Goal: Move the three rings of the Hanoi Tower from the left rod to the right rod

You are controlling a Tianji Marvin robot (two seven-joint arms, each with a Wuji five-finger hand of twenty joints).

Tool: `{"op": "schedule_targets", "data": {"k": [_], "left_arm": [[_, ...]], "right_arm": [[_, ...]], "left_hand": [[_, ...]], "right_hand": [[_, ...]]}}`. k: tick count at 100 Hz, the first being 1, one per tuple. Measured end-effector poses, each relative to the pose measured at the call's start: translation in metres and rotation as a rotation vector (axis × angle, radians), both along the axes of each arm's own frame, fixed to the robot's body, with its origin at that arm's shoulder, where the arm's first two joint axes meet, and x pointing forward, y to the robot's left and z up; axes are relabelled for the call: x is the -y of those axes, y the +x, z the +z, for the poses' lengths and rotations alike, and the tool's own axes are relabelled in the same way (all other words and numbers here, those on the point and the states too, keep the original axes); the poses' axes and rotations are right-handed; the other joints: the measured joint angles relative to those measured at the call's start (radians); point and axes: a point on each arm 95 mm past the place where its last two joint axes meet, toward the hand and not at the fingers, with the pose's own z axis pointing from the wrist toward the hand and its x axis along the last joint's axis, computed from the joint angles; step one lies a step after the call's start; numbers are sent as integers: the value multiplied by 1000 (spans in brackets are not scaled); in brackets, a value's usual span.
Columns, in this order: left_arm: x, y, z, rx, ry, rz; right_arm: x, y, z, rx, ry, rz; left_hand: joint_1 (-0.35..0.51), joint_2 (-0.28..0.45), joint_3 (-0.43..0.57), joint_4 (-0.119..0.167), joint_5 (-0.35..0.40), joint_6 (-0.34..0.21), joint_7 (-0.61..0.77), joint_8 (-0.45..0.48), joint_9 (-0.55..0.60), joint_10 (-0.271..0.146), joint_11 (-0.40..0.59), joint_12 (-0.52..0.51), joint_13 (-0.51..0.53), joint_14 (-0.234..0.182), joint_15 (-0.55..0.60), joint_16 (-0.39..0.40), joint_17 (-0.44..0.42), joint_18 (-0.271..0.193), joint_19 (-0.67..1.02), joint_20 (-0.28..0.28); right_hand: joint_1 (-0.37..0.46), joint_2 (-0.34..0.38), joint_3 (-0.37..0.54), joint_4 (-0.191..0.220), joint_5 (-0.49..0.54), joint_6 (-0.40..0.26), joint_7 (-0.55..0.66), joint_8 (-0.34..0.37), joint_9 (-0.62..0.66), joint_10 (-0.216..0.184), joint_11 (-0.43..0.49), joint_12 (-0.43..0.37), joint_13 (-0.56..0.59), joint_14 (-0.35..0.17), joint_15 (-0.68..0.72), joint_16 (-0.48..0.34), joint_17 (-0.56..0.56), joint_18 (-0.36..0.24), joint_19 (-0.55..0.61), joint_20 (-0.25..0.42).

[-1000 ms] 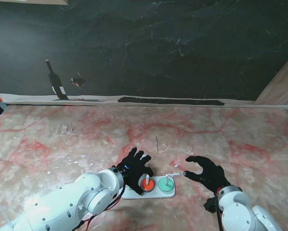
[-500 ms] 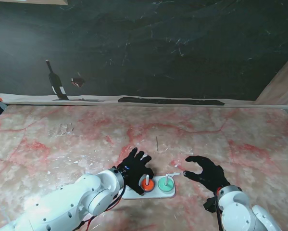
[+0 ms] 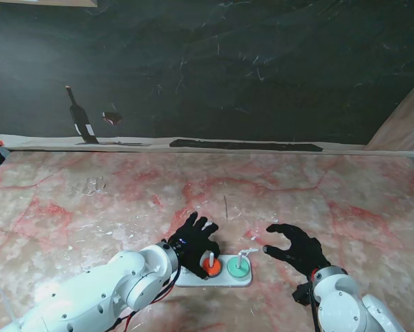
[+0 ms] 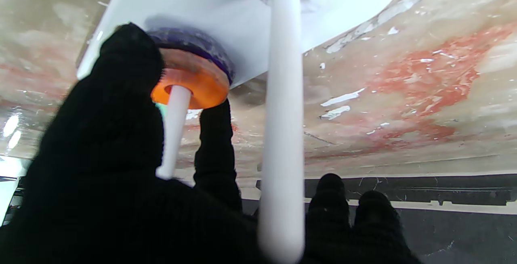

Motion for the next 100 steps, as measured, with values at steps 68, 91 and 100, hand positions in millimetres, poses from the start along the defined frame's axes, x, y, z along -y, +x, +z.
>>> {"op": "schedule_targets", "data": {"k": [68, 91, 100], "left_arm": [[-2, 1, 1, -5, -13, 3], [-2, 0, 3, -19, -4, 2], [-1, -1, 3, -22, 2, -4]], "right_arm": [[-3, 4, 0, 4, -17, 27], [-4, 5, 0, 1, -18, 32], [-5, 5, 1, 0, -19, 36]], "left_hand": [[-11, 11, -2, 18, 11, 1, 23, 1, 0, -26, 26, 2, 0, 0, 1, 34, 0, 0, 0, 19], [-11, 32, -4, 31, -3, 10, -13, -13, 0, -26, 26, 2, 0, 0, 1, 43, 0, 0, 0, 19], [3, 36, -5, 33, -18, 18, -28, -26, 0, -26, 26, 2, 0, 0, 1, 46, 0, 0, 0, 19]], "right_hand": [[0, 0, 0, 0, 0, 0, 0, 0, 0, 0, 0, 0, 0, 0, 0, 0, 0, 0, -2, 0], [0, 0, 0, 0, 0, 0, 0, 0, 0, 0, 0, 0, 0, 0, 0, 0, 0, 0, -3, 0], [0, 0, 0, 0, 0, 0, 0, 0, 0, 0, 0, 0, 0, 0, 0, 0, 0, 0, -3, 0]]}}
